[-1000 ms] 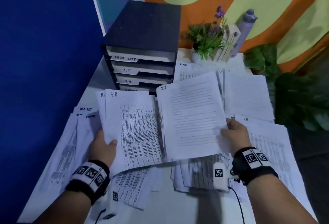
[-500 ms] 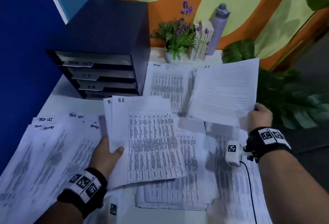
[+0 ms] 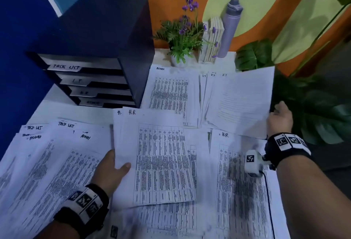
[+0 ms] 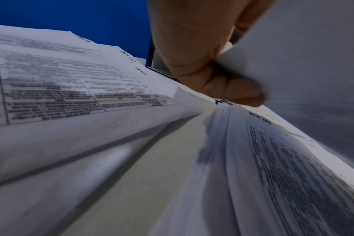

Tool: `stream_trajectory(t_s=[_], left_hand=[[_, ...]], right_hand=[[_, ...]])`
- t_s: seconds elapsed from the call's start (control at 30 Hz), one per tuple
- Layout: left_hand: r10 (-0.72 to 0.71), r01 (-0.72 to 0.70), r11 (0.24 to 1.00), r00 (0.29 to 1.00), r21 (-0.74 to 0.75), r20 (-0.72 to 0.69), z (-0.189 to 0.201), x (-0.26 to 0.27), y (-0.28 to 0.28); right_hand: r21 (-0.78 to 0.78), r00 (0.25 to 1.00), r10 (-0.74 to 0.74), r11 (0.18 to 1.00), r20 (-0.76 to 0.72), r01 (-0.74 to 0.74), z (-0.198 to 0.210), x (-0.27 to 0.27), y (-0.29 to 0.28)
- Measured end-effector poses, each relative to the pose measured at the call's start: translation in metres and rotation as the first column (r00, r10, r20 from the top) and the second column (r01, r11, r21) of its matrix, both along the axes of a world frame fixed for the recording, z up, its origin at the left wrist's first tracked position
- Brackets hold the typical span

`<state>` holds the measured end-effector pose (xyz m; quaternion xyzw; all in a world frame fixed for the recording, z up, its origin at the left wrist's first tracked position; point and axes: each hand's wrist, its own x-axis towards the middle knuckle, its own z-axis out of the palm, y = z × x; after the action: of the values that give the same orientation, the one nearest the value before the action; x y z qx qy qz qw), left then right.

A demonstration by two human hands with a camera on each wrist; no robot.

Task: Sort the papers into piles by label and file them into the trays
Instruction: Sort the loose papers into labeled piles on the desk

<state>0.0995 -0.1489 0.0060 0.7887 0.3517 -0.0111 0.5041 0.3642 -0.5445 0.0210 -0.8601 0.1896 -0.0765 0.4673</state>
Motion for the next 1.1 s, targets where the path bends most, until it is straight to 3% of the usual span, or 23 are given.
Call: stream_trajectory(t_s=[0.1, 0.2, 0.3, 0.4, 0.57, 0.7, 0.83, 0.9, 0.93, 1.0, 1.07, 1.1], left_hand=[[-0.015, 0.015, 1.000, 1.000, 0.026, 0.012, 0.000, 0.001, -0.007], [-0.008, 0.007, 1.000, 0.999, 0.029, 0.045, -0.001, 0.006, -0.016], [0.009, -0.008, 1.000, 0.997, -0.008, 0.077, 0.000, 0.012, -0.024], [0.030, -0.027, 0.999, 0.995, -0.031, 0.091, 0.001, 0.015, -0.030], [0.066, -0.064, 0.997, 0.995, -0.033, 0.074, 0.003, 0.016, -0.032], [0.016, -0.014, 0.997, 0.999, -0.070, 0.035, 0.002, 0.016, -0.030], [-0.068, 0.072, 0.944, 0.997, -0.321, 0.023, 0.000, 0.014, -0.049], [-0.132, 0.136, 0.925, 0.991, -0.355, 0.035, -0.003, 0.014, -0.059], [-0.186, 0.188, 0.933, 0.982, -0.305, 0.039, -0.006, 0.013, -0.063], [-0.325, 0.324, 0.946, 0.945, -0.017, -0.029, -0.014, 0.011, -0.067], [-0.415, 0.462, 0.843, 0.885, 0.276, -0.212, -0.019, 0.005, -0.069], [-0.398, 0.491, 0.801, 0.864, 0.343, -0.307, -0.022, 0.001, -0.070]], right_hand=[[-0.013, 0.994, 0.109, 0.994, 0.007, -0.109, 0.005, -0.006, 0.013], [0.148, 0.967, 0.256, 0.956, 0.003, -0.254, 0.011, -0.036, 0.050], [0.347, 0.886, 0.445, 0.858, -0.134, -0.378, 0.002, -0.081, 0.083], [0.354, 0.810, 0.532, 0.828, -0.248, -0.435, -0.016, -0.117, 0.103], [0.342, 0.896, 0.381, 0.893, -0.227, -0.293, -0.022, -0.133, 0.098], [0.312, 0.921, 0.344, 0.908, -0.183, -0.278, -0.015, -0.135, 0.085], [0.431, 0.902, 0.362, 0.871, -0.234, -0.238, -0.016, -0.148, 0.090], [0.361, 0.909, 0.324, 0.907, -0.262, -0.219, -0.016, -0.151, 0.085], [0.293, 0.922, 0.288, 0.933, -0.259, -0.209, -0.015, -0.151, 0.078], [0.126, 0.945, 0.210, 0.975, -0.252, -0.183, -0.016, -0.152, 0.057], [-0.049, 0.954, 0.131, 0.988, -0.269, -0.149, -0.018, -0.154, 0.031], [-0.112, 0.956, 0.091, 0.986, -0.280, -0.127, -0.019, -0.155, 0.018]])
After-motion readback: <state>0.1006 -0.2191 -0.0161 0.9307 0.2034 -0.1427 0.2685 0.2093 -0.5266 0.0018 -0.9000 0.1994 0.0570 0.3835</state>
